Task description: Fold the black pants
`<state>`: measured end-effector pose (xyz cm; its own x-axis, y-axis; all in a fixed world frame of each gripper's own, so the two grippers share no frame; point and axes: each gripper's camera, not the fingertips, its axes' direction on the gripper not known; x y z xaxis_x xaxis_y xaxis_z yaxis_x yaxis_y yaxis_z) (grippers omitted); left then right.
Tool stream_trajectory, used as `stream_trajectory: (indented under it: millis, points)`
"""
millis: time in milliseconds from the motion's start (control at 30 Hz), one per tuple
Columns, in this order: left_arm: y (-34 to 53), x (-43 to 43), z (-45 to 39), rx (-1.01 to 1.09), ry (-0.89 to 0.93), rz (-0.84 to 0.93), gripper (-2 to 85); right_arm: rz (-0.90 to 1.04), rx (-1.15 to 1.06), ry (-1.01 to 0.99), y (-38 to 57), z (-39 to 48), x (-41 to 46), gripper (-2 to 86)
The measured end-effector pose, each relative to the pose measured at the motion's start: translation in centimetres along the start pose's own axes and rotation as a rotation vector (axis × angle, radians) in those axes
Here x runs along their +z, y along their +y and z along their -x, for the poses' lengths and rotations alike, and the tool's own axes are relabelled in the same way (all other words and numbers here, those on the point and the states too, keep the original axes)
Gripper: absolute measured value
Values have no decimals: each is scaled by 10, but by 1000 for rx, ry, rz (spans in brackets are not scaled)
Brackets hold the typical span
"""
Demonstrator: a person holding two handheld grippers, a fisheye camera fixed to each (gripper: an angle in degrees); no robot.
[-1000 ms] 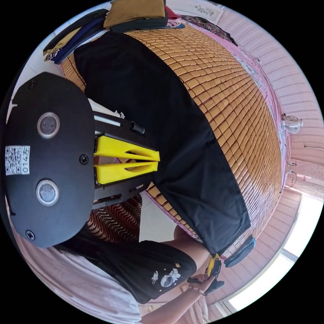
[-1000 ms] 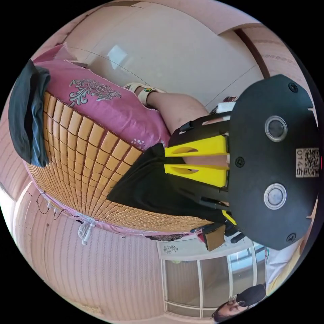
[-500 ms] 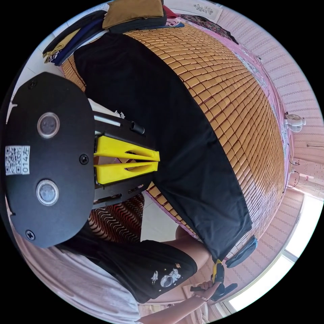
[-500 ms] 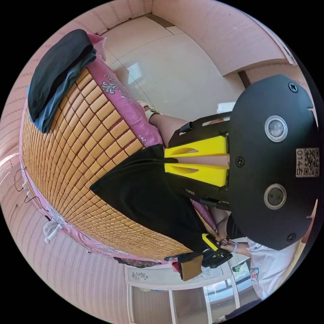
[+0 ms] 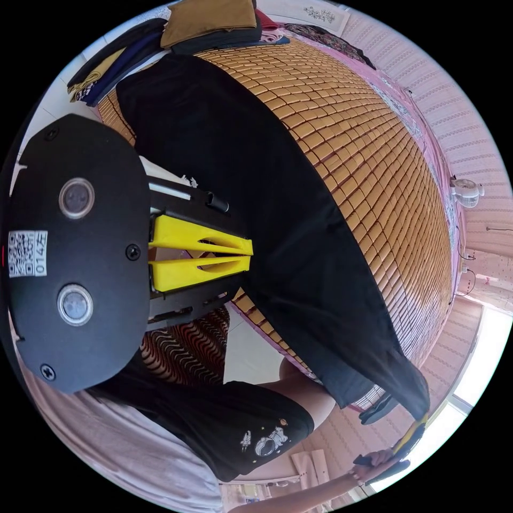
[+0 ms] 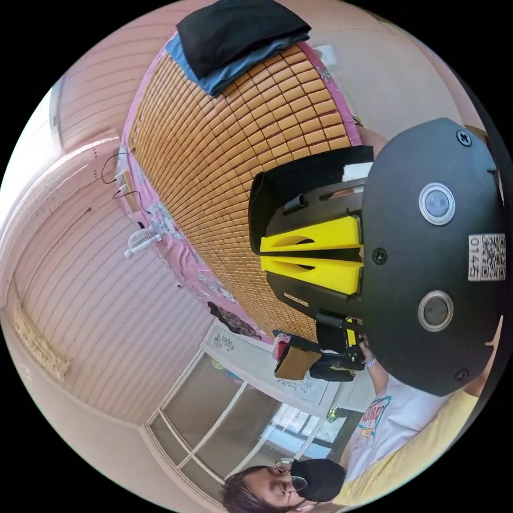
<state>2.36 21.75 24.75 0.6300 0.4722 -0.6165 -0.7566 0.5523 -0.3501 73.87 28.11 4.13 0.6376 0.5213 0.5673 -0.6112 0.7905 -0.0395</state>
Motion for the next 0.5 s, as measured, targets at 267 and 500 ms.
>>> stream_trajectory:
  millis: [267, 500]
  points:
    - [0, -1, 3, 14, -4, 0, -10, 272, 301, 261, 56, -100, 34, 5]
    - [3, -1, 4, 28, -26, -7, -10, 269, 279, 277, 63, -105, 25, 5]
